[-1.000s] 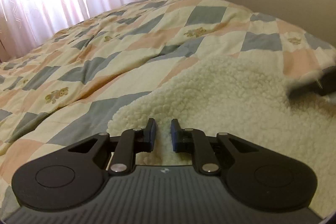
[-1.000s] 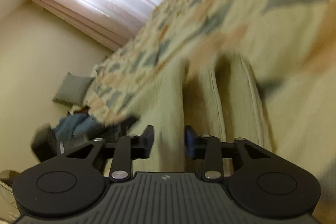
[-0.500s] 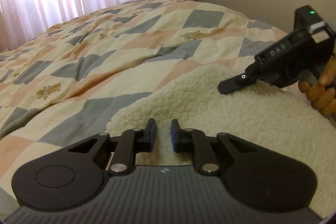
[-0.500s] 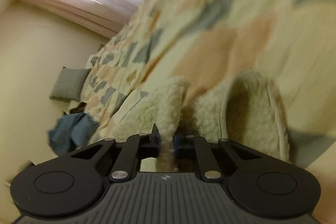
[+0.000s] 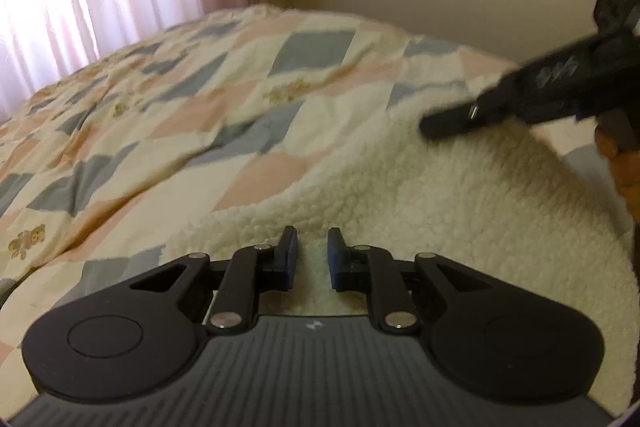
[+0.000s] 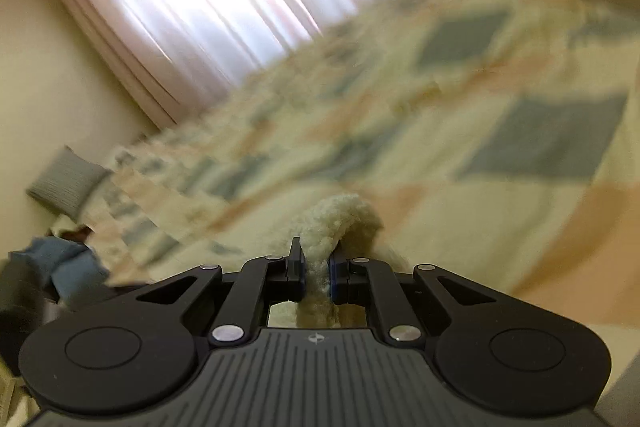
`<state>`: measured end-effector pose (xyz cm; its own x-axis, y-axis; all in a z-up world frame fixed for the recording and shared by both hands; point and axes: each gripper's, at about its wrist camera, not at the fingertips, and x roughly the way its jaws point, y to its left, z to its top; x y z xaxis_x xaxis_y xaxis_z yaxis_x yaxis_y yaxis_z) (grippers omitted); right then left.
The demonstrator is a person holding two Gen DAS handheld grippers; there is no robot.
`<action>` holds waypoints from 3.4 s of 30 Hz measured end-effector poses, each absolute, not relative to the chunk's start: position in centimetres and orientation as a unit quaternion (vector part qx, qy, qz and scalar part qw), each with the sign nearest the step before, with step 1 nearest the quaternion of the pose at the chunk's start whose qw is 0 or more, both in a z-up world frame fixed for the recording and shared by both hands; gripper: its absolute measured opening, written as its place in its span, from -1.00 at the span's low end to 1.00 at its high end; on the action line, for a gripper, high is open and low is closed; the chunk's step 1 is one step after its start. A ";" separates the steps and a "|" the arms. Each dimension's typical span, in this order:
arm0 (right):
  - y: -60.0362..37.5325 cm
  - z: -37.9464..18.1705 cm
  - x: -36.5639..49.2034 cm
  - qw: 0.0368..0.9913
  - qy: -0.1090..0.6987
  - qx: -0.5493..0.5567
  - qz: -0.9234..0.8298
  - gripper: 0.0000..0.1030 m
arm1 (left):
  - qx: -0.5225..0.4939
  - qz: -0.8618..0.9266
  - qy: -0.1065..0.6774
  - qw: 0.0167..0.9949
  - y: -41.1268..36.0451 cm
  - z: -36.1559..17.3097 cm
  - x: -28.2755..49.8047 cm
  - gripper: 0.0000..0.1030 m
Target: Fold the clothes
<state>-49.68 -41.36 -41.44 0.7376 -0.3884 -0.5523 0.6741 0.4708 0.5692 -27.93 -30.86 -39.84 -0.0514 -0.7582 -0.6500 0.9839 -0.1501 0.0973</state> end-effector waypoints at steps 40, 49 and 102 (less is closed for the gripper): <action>-40.6 -46.0 -49.3 0.795 0.252 0.424 -0.353 -1.00 | 0.379 -0.678 0.147 0.612 -31.6 -41.9 -28.4 -0.78; -33.4 -40.0 -53.8 0.846 0.184 0.364 -0.343 -0.74 | 0.289 -0.718 0.182 0.607 -23.9 -36.6 -27.1 -0.76; -22.4 -43.2 -57.1 0.759 0.150 0.457 -0.439 -0.54 | 0.389 -0.716 0.149 0.560 -20.3 -39.9 -31.5 -0.73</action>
